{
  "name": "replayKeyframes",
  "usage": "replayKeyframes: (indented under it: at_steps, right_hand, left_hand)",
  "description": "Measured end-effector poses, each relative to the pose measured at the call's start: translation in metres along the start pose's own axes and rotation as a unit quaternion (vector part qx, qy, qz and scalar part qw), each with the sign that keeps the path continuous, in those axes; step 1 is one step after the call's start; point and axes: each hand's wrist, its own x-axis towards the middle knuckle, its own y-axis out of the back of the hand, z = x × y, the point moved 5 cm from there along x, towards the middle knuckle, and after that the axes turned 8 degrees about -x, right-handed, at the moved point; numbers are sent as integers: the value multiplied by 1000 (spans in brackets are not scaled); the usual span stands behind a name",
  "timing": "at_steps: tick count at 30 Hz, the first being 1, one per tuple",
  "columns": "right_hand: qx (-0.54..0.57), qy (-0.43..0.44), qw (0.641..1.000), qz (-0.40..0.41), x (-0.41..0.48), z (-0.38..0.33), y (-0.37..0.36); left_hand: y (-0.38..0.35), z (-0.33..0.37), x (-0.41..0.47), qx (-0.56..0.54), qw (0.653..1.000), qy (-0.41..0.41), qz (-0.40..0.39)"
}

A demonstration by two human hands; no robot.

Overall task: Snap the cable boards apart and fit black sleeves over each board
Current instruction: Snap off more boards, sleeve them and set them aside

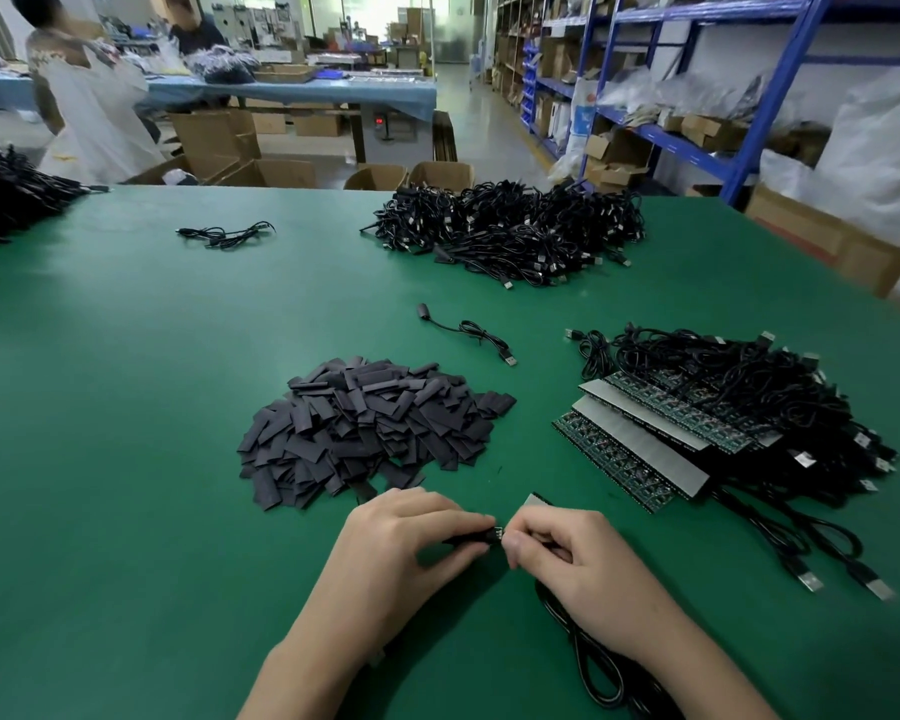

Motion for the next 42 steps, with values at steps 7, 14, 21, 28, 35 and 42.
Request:
replayKeyframes:
  at_steps: [7,14,21,28,35,42]
  right_hand:
    - [56,-23,997,-37,1,2,4]
    - [4,-23,1000,-12,0,5,-5]
    - [35,-7,999,38,0,3,9]
    - [9,8,1000,22,-2,2,6]
    - [-83,76,982,150,-4,-9,18]
    - [-68,86,982,151,-5,-10,18]
  left_hand:
    - [-3,6,0,-34,999,-6,-11]
    - [-5,5,-1,-28,999,-2,-20]
    - [3,-10,-2,-117,986,116,37]
    - [-1,-6,0,-123,985,117,30]
    - [3,-6,1,-148,978,141,48]
    - [-1,-9,-1,-187,968,161,48]
